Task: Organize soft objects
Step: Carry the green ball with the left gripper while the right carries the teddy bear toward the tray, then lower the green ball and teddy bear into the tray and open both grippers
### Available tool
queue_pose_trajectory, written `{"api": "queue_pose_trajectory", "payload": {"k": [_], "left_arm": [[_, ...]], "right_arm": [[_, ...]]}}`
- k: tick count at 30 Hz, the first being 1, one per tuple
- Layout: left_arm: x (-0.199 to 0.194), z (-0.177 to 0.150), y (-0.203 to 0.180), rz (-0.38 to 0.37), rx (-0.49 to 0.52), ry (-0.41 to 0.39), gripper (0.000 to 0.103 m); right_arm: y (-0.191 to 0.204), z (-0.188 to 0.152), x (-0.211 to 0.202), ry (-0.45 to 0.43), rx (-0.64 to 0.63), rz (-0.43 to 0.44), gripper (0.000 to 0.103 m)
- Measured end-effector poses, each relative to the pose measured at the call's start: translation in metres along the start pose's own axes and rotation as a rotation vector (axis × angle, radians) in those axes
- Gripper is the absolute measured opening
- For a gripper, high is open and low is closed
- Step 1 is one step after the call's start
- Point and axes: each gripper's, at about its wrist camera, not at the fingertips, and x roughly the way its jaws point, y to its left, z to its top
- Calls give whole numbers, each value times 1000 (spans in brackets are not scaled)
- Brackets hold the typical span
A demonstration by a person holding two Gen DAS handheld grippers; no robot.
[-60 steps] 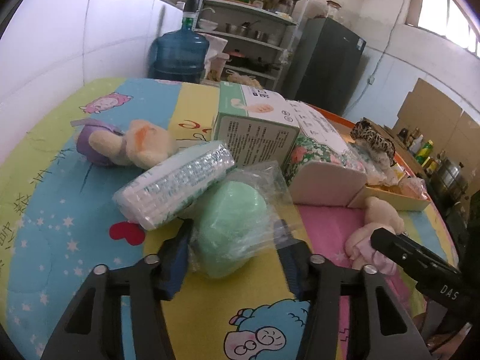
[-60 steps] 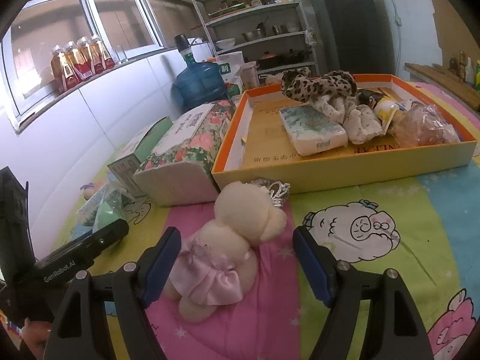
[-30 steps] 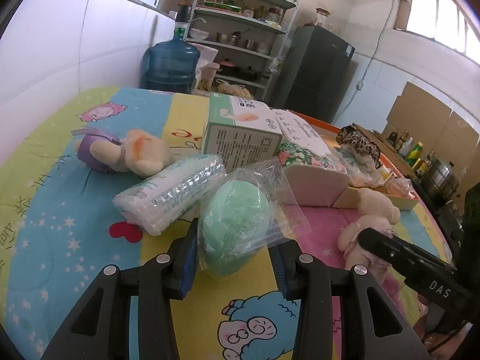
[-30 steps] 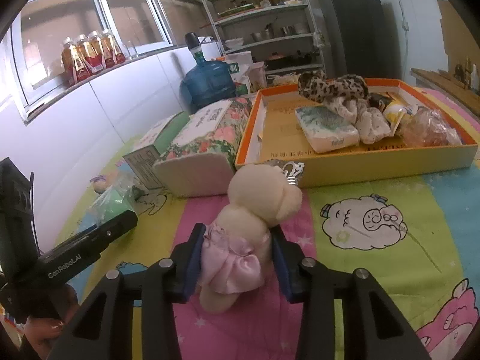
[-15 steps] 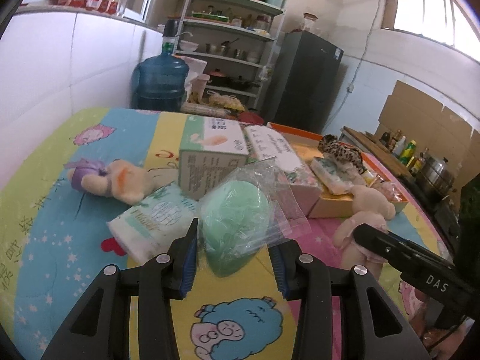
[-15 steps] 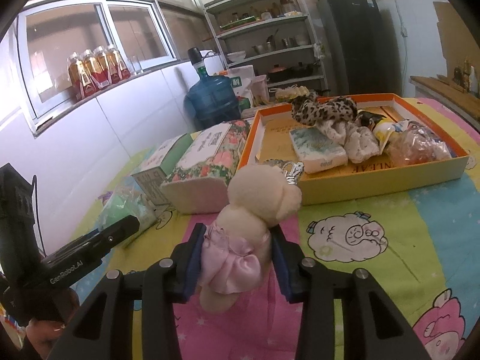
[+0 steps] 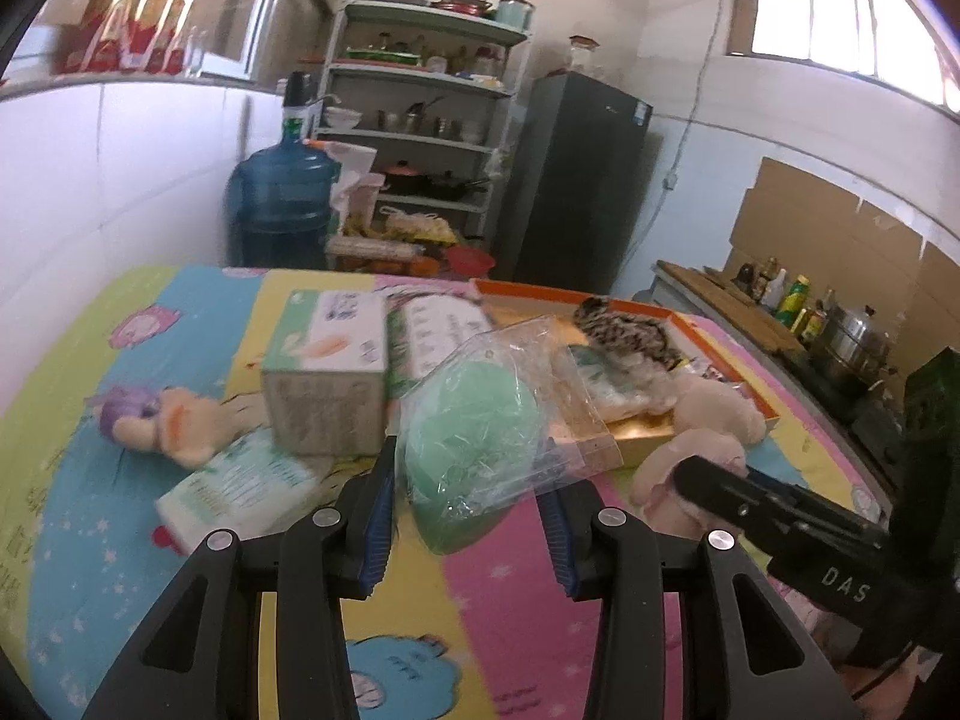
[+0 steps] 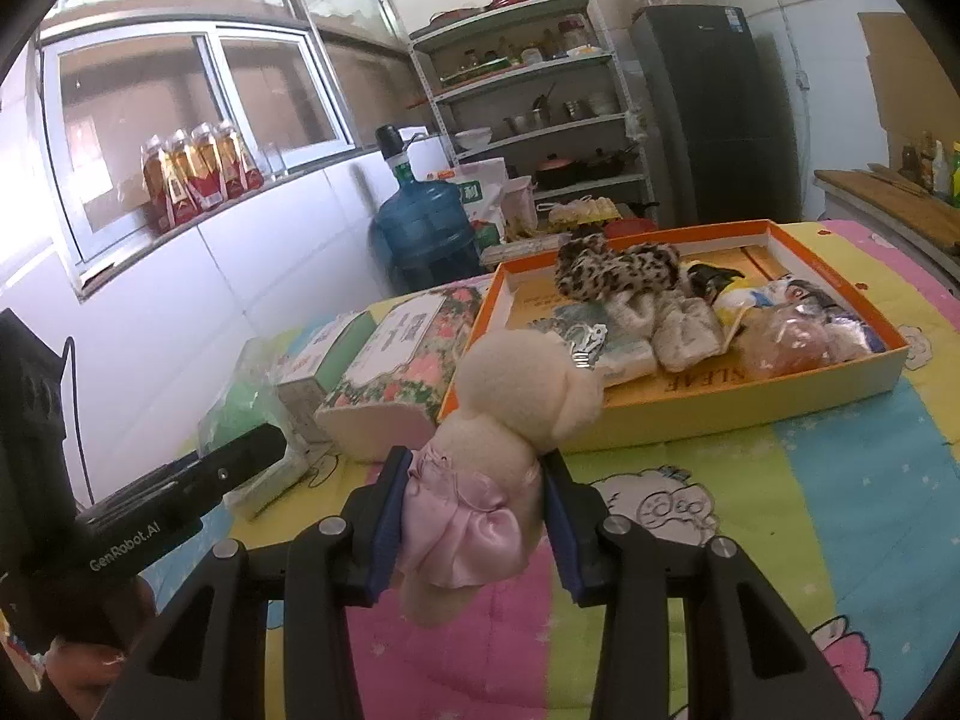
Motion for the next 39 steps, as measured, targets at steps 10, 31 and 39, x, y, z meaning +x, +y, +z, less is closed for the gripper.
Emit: {"api": "queue_pose_trajectory", "payload": {"k": [10,31,39], "left_arm": [[18,15,-42,2,56,-4,43],[62,51,-97,51,59,-46,43],[82,60,-107,55,64,-36,43]], "right_arm": [[-25,14,-13,-37,13,-1,42],[-88,58,-24,-106,-8,-23,42],[-107,76,-24,-131,-14,-43,42]]}}
